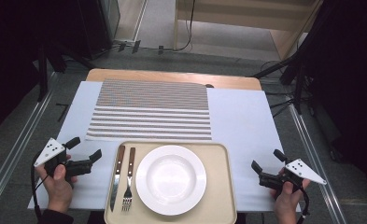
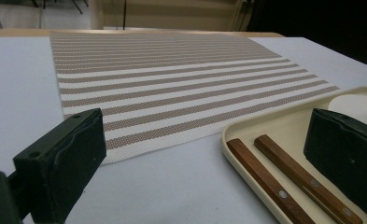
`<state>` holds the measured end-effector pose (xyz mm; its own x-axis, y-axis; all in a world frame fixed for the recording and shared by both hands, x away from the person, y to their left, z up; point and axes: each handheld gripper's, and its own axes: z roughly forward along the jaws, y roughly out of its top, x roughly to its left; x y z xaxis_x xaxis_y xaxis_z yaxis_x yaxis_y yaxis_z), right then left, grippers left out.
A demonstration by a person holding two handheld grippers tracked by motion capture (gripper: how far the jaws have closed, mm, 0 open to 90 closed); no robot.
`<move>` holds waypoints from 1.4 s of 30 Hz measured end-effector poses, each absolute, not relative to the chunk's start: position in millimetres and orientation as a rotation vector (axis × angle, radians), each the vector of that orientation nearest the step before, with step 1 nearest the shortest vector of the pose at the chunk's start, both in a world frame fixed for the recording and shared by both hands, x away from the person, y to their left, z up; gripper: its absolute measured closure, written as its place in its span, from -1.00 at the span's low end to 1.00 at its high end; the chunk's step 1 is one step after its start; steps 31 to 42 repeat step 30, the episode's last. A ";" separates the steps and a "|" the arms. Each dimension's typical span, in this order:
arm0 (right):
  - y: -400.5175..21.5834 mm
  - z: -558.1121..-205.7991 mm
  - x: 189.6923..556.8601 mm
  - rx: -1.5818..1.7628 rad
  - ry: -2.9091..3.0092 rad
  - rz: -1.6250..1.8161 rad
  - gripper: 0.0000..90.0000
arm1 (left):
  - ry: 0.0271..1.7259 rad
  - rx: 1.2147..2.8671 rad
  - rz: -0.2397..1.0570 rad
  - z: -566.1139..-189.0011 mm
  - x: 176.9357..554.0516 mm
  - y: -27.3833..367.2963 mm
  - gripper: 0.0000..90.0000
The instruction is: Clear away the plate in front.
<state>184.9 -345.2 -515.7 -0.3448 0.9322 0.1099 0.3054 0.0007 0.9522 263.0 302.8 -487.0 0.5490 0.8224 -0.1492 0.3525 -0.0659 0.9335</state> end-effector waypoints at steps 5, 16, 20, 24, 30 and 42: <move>-345.3 -515.6 184.7 1.285 1.690 1.365 -1.00 | 1.004 1.657 0.538 -486.5 261.5 309.3 -1.00; -345.3 -515.6 184.6 1.283 1.691 1.366 -1.00 | 1.019 1.662 0.565 -485.2 257.2 330.9 -1.00; -344.8 -515.6 184.8 1.282 1.694 1.362 -1.00 | 1.015 1.670 0.561 -487.3 255.6 333.8 -1.00; -344.3 -515.7 184.9 1.279 1.696 1.359 -1.00 | 1.009 1.664 0.546 -489.5 255.8 333.2 -1.00; -343.1 -515.7 185.0 1.272 1.703 1.353 -1.00 | 1.013 1.659 0.536 -491.3 255.9 333.2 -1.00; -343.1 -515.7 185.0 1.272 1.703 1.353 -1.00 | 1.013 1.659 0.536 -491.3 255.9 333.2 -1.00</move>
